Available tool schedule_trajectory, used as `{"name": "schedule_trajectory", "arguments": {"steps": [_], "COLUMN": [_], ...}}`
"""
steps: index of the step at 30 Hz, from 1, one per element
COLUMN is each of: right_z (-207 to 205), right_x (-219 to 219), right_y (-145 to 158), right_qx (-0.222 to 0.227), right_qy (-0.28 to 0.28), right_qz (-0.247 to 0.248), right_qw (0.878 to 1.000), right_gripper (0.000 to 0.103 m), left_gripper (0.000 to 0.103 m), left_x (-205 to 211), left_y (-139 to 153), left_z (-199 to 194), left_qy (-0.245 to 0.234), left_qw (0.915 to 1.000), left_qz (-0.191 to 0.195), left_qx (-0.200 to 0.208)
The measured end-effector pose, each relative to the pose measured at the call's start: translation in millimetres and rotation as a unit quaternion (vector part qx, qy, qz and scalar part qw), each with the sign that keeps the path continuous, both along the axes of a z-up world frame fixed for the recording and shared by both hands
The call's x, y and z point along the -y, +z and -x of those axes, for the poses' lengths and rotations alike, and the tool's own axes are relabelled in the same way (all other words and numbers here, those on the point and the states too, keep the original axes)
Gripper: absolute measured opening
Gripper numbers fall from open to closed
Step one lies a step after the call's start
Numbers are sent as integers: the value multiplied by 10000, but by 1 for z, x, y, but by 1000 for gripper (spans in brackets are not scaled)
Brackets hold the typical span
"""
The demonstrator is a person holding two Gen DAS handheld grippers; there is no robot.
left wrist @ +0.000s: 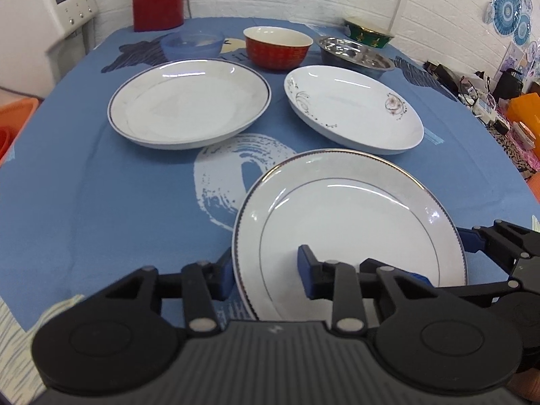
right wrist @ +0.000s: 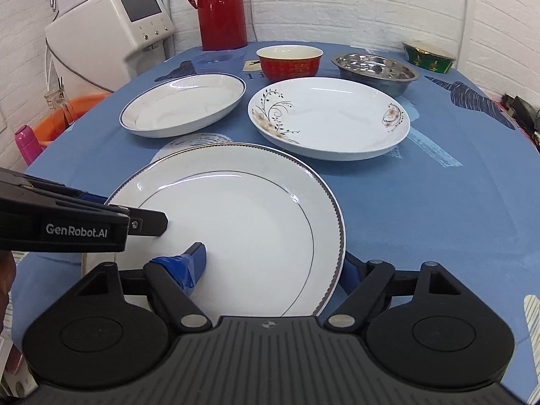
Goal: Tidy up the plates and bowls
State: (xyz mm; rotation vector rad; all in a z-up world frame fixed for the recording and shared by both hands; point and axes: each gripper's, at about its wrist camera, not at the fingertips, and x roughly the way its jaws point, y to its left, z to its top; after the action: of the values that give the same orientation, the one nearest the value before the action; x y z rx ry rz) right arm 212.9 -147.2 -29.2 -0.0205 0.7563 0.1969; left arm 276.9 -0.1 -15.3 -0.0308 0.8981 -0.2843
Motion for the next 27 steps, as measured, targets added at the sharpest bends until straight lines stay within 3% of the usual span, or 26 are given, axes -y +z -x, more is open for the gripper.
{"name": "schedule_trajectory", "arguments": {"steps": [6,17,27], "right_z": [11,-8,-29], "right_x": [-18,-104,-136], "right_y": [19,19,2], "right_qx": [328,426,177], "right_qy": [98,902,921], "right_qz": [-227,-767,-644], "right_qw": [9992,9920,9935], "right_gripper": [69,70,71], "left_gripper": [31,31,31], "left_x": [-25,-113,-145], "left_y": [15,29,4], "left_z": [10,28,11], "left_qy": [275,1328,1458], "left_qw": [9995,9896,9881], "left_qz": [136,-365,-353], "left_qx": [45,414,326]}}
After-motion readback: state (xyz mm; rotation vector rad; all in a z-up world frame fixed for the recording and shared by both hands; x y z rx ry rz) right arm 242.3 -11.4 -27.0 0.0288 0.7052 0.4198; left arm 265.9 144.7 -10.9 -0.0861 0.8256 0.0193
